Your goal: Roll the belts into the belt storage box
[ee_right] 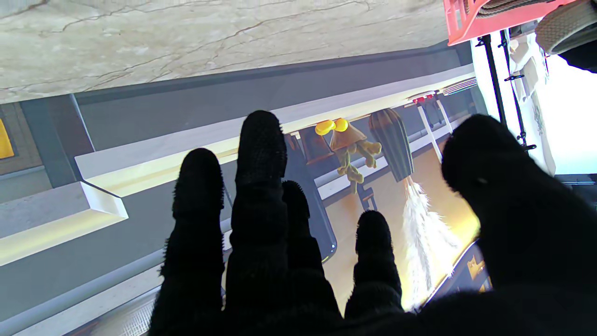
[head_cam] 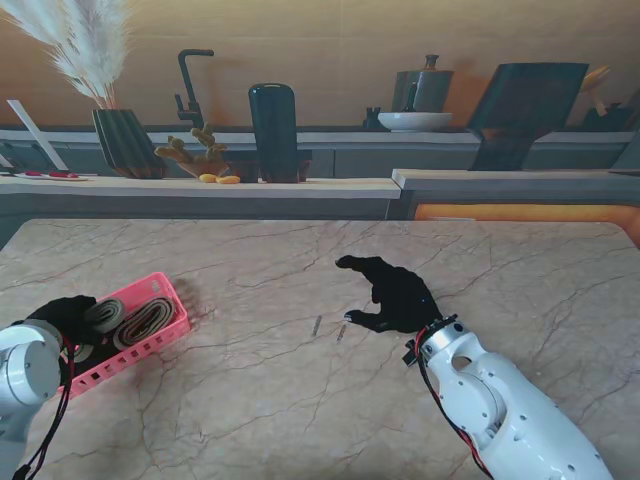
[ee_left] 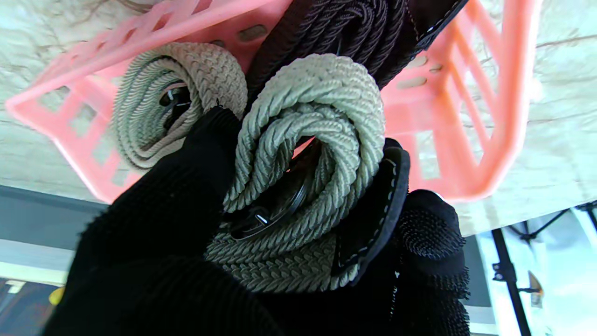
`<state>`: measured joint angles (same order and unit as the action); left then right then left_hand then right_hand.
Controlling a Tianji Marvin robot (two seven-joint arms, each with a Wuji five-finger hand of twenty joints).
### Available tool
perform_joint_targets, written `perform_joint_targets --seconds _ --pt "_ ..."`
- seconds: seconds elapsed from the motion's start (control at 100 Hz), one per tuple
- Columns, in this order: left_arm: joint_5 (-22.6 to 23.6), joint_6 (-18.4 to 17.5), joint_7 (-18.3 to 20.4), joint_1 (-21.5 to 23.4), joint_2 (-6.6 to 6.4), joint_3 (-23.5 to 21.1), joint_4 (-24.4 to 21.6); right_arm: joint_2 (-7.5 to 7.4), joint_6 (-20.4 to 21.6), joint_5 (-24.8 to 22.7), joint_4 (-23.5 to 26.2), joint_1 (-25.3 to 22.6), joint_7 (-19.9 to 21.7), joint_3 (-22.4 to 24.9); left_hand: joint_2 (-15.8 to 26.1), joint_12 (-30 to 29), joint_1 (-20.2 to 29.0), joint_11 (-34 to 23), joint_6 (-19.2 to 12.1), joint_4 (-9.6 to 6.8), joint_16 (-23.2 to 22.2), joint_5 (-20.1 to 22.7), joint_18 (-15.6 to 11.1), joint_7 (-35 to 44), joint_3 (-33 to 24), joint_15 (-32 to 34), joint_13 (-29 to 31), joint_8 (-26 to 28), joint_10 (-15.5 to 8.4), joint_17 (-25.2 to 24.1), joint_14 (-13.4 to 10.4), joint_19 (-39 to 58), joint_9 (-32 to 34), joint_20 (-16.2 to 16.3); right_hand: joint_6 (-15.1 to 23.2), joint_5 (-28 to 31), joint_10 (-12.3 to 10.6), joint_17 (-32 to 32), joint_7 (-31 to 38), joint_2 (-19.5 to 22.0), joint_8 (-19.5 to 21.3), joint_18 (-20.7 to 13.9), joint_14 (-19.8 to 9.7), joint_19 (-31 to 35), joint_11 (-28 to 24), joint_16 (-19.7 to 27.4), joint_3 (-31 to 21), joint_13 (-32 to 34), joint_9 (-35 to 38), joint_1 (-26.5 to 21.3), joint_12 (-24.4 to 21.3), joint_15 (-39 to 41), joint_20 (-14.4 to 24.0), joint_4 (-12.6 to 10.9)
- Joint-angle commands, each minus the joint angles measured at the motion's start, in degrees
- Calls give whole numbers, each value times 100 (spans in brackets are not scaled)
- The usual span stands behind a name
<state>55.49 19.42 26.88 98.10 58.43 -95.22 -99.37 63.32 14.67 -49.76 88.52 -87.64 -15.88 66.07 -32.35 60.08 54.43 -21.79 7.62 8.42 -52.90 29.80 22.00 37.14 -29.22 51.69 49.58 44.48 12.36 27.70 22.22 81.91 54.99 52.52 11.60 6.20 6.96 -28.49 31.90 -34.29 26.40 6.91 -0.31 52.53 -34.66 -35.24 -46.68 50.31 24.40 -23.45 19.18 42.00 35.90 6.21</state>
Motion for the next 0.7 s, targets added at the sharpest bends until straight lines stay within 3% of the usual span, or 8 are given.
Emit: perform_joint_targets --seconds 0.0,0.27,0.69 --pt "-52 58 34 -55 25 57 109 10 -24 15 -7 6 27 -22 1070 117 854 -396 -365 -432 113 341 22 334 -964 -2 -115 57 -56 -180 -65 -112 171 -76 133 -110 68 97 103 221 -36 16 51 -2 112 11 -148 -69 76 164 8 29 142 -247" --pt "293 332 4 -186 22 224 369 10 -35 59 -18 26 80 -26 1141 21 979 -323 -442 -464 297 298 33 369 -725 -160 -342 32 -75 -423 -26 -304 80 -248 144 -112 70 97 182 252 -76 23 58 5 118 8 -171 -65 98 186 8 29 146 -246" --pt "656 506 196 -249 4 386 483 11 -56 92 -28 38 115 -38 941 -606 880 -124 -331 -510 1019 451 139 312 -894 -587 -239 -285 21 -229 48 -700 224 -936 161 -114 75 106 318 287 -127 36 71 10 128 3 -213 -62 119 214 8 27 149 -246"
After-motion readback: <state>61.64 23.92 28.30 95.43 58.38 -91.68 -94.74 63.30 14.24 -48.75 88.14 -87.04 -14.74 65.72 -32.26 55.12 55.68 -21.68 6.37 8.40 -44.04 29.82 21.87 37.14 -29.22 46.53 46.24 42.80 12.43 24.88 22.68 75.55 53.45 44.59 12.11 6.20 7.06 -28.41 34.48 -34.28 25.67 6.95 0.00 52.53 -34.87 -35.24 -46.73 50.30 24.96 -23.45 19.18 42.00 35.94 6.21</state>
